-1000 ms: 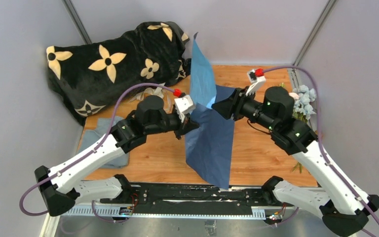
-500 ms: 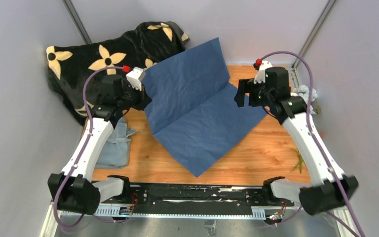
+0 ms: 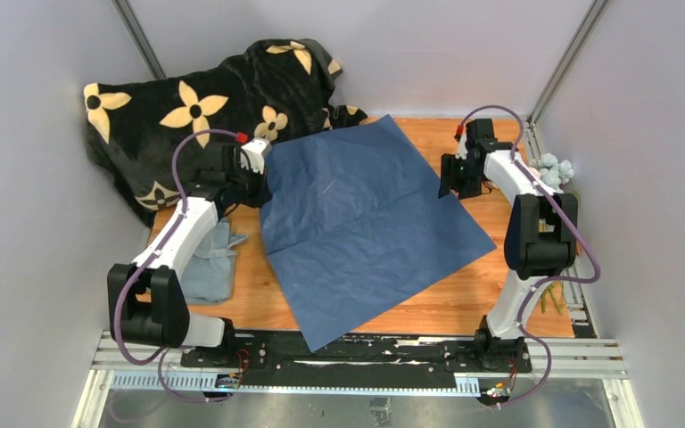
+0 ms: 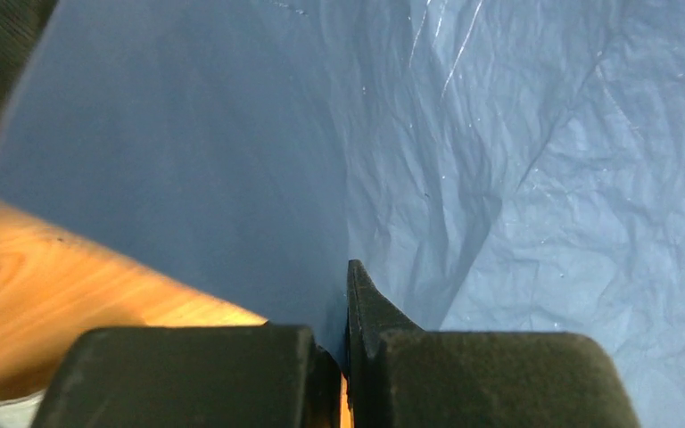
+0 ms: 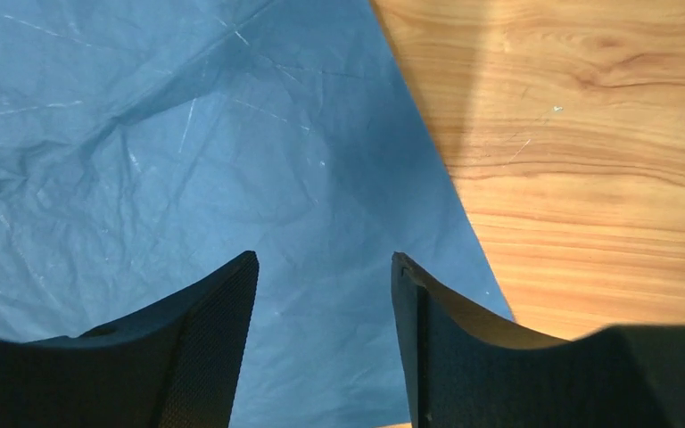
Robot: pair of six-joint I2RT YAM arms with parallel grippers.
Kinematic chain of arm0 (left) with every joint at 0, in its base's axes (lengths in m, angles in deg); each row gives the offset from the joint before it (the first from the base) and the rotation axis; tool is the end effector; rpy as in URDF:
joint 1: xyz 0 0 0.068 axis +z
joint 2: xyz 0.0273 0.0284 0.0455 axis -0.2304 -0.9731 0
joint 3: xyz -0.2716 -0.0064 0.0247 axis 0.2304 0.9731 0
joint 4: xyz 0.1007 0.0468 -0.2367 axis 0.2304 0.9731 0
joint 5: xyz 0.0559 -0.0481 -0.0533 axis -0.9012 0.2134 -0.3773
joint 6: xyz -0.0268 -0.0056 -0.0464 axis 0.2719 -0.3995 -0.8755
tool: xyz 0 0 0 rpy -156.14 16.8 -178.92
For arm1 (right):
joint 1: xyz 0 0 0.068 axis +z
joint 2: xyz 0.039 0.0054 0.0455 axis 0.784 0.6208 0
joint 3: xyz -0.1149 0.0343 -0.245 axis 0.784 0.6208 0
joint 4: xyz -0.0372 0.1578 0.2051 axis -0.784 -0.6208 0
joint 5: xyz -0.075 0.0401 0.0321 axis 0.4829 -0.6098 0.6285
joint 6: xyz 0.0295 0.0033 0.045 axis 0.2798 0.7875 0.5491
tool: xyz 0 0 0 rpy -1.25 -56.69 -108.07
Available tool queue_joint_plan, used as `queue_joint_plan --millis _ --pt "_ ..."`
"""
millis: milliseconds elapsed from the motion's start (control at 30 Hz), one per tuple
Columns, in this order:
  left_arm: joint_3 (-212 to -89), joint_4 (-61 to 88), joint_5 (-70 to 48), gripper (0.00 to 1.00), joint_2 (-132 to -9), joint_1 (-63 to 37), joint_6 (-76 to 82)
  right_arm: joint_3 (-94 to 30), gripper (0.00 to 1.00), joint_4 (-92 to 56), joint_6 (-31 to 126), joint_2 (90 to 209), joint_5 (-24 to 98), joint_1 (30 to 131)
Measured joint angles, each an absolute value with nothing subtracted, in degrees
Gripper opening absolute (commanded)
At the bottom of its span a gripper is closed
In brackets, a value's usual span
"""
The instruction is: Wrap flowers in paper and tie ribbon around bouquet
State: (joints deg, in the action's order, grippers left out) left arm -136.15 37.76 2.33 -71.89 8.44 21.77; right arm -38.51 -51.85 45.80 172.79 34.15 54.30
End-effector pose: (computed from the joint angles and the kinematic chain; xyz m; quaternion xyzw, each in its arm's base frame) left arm 0.2912 -0.0380 0.2760 0.1700 0.8824 -0.1607 0.4082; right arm 0.3942 0.0252 0.2393 -0.0043 0.9553 0.1110 0.2740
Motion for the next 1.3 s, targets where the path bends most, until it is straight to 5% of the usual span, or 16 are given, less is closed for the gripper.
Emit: queue_joint_plan --millis 333,467,533,567,600,700,1100,1300 --pt "-131.38 31.35 5.81 0.0 -78.49 7.72 10.9 -34.12 0.55 -52.18 48.1 173.88 43.27 54.35" --pt "-130.51 27.99 7.1 0.08 -79.83 4.96 6.45 -33.98 0.5 -52.83 48.18 171.39 47.84 54.28" --pt "-130.4 26.44 7.62 0.32 -80.35 4.04 4.5 -33.98 0.48 -52.85 48.18 169.42 49.89 54.02" --pt "-130.4 26.0 7.56 0.6 -80.46 3.96 4.3 -33.98 0.47 -52.88 48.23 168.48 50.7 53.65" --pt "-130.4 25.85 7.38 0.77 -80.53 3.98 3.91 -33.96 0.46 -52.85 48.32 167.19 51.6 52.71" --pt "-130.66 26.55 6.29 0.97 -80.44 4.15 5.11 -33.35 0.45 -52.63 48.38 165.05 53.34 49.54" --pt "-154.44 54.22 -18.06 1.0 -77.29 5.44 31.76 -27.17 0.45 -52.66 48.29 162.56 61.63 35.86" --pt "-153.89 62.44 -16.38 1.0 -75.04 5.75 37.13 -26.44 0.49 -52.13 48.21 164.81 63.88 32.88"
